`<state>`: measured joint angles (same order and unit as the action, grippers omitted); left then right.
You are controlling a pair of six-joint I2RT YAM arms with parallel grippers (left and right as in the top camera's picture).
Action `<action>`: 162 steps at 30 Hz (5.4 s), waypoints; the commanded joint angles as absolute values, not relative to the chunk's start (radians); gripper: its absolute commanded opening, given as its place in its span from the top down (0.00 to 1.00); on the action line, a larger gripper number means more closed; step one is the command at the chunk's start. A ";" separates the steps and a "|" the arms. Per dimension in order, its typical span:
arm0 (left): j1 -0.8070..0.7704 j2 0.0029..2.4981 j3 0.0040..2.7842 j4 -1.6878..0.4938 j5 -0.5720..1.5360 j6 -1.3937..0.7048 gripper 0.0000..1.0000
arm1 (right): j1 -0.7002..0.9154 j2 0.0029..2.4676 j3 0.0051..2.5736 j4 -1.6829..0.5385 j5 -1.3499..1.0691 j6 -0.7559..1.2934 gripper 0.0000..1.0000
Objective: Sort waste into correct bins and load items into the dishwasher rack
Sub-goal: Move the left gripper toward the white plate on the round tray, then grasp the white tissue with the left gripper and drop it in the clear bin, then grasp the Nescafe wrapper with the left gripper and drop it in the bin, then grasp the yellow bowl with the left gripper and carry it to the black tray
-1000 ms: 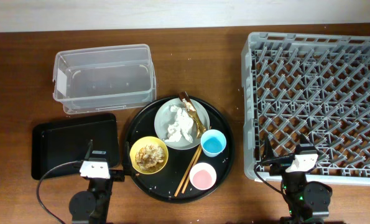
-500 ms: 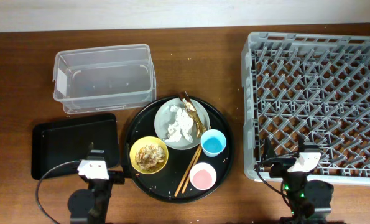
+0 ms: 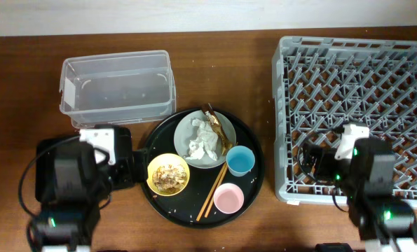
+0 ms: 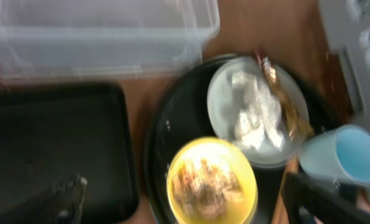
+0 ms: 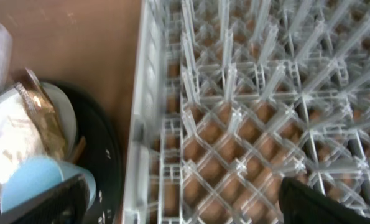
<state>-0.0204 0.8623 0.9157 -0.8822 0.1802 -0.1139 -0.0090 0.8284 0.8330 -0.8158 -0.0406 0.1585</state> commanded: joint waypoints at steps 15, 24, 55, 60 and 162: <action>-0.233 1.369 1.198 -0.733 0.261 -0.119 0.05 | -0.014 0.989 0.992 -0.939 -0.002 0.162 0.02; -0.449 1.731 1.198 -0.636 0.149 -0.119 0.10 | -0.014 0.989 0.992 -0.939 -0.002 0.162 0.02; -0.278 1.584 1.351 -0.530 -0.252 -0.119 1.00 | -0.014 0.989 0.992 -0.940 -0.002 0.162 0.02; -0.162 1.667 1.351 -0.424 -0.251 -0.119 0.70 | -0.014 0.989 0.992 -0.939 -0.002 0.162 0.02; -0.585 1.551 1.155 -0.987 -0.031 -0.296 0.99 | -0.014 0.989 0.992 -0.948 -0.003 0.163 0.02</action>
<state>-0.5953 1.5929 1.0615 -0.9596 -0.0086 -0.3054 -0.0090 0.9878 0.9745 -0.9478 -0.0151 0.1577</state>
